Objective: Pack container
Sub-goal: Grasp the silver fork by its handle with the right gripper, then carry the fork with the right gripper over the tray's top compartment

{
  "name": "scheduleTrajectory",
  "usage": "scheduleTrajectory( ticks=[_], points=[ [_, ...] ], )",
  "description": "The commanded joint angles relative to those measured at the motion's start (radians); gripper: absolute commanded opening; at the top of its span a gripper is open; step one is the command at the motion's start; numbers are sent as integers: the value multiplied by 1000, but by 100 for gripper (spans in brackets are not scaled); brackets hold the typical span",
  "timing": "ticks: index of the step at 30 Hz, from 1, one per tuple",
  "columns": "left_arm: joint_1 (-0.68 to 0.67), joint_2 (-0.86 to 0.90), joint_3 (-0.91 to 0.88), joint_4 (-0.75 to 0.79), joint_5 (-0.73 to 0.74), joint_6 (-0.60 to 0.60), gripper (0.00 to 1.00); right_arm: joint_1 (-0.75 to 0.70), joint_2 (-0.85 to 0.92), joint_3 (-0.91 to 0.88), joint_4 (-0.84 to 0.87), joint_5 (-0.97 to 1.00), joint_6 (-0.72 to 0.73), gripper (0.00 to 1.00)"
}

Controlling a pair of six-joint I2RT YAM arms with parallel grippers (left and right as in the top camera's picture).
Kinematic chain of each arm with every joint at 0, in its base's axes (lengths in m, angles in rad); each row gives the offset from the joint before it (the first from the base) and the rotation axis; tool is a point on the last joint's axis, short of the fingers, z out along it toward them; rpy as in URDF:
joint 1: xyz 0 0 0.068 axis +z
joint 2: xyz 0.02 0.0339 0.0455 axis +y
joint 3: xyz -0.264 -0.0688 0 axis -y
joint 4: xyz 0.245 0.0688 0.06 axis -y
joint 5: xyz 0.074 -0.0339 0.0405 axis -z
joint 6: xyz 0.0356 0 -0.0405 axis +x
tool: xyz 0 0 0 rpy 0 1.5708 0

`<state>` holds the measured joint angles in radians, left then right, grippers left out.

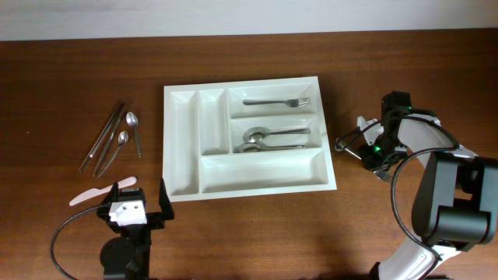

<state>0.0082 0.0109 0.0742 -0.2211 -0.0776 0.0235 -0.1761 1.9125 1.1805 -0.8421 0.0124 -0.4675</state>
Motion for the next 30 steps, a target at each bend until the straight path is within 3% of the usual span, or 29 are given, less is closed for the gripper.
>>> scheduleTrajectory(
  ticks=[1, 4, 6, 16, 30],
  points=[
    [6, -6, -8, 4, 14, 16, 99, -11, 8, -13, 6, -1, 13, 19],
    [6, -6, -8, 4, 14, 15, 99, -11, 8, -13, 14, -1, 13, 15],
    [6, -6, -8, 4, 14, 16, 99, -11, 8, -13, 22, -1, 19, 4],
    [6, -6, -8, 4, 14, 16, 99, -10, 7, 17, 72, -1, 89, 4],
    [6, -6, -8, 4, 14, 16, 99, 24, 7, 458, -83, -5, 180, 4]
  ],
)
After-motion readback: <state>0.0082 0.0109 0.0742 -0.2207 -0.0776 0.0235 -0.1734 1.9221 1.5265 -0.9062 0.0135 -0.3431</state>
